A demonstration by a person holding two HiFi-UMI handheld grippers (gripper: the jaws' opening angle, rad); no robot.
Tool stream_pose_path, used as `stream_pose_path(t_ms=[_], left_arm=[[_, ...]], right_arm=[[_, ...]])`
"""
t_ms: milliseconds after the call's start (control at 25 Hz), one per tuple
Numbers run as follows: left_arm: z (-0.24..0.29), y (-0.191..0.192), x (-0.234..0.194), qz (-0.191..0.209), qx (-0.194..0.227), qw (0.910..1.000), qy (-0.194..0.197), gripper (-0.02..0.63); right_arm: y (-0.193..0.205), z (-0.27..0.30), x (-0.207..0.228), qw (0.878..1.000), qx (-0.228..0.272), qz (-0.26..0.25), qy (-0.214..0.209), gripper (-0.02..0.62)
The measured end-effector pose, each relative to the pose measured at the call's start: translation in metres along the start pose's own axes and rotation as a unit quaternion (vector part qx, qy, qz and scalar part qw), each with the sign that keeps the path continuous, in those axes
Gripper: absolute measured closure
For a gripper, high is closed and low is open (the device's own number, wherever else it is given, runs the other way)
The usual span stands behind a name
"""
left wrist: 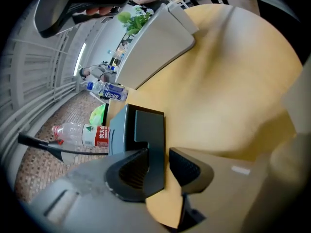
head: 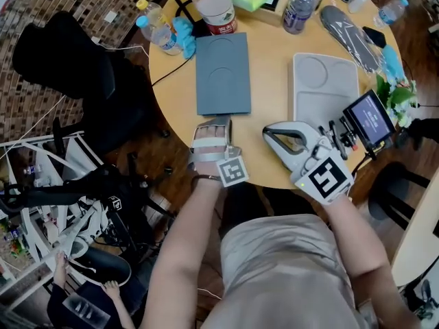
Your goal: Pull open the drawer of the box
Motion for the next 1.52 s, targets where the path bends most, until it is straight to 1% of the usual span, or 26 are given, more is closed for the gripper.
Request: stream_pose_path(t_ms=[80,240,320,360,520,680,880,1040,1280,1520], left_arm=[[-0.001,0.002,-0.001,0.006,0.007,0.9999,0.004,0.477],[-0.005,-0.005,-0.005,-0.005,0.026,0.9996,0.012,0.476],[-0.007,-0.007,-0.009,-0.01,0.031,0.9993,0.019,0.509],[-0.008,-0.008,-0.009,-0.012,0.034,0.9991,0.024,0.514],[-0.014,-0.012,-0.011,-0.021,0.045,0.9981,0.037,0.501],[-0.021,-0.012,-0.007,-0.021,0.041,0.9978,0.047,0.505],[-0.033,-0.012,-0.001,-0.024,0.045,0.9973,0.053,0.549],[-0.044,-0.011,0.008,-0.037,0.046,0.9962,0.064,0.552],[-0.06,-0.007,0.025,-0.038,0.037,0.996,0.071,0.555],[-0.076,-0.003,0.048,-0.038,0.035,0.995,0.086,0.563]], right_arm=[[-0.002,0.002,-0.001,1.0,0.002,-0.003,-0.004,0.592],[-0.003,0.001,-0.001,1.0,0.008,-0.002,-0.01,0.592],[-0.004,0.001,-0.001,1.0,0.009,-0.001,-0.012,0.592],[-0.004,0.001,-0.001,1.0,0.007,-0.001,-0.013,0.592],[-0.004,0.002,-0.004,1.0,0.001,-0.006,-0.017,0.592],[0.001,0.004,-0.012,0.999,-0.009,-0.016,-0.036,0.592],[0.003,0.002,-0.019,0.999,-0.01,-0.015,-0.047,0.592],[0.0,0.003,-0.031,0.998,-0.011,-0.02,-0.064,0.592],[0.0,0.006,-0.05,0.996,-0.003,-0.023,-0.089,0.592],[0.004,0.006,-0.061,0.995,0.0,-0.024,-0.102,0.592]])
Point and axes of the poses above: the fingertips, and each gripper's own axes: z forward along the fingers, x to its right, y out of its underside, the point moved 1 cm from there along -z, backward along the fingers, and after that the axes turned 3 degrees about -x, right-handed, at the moved point
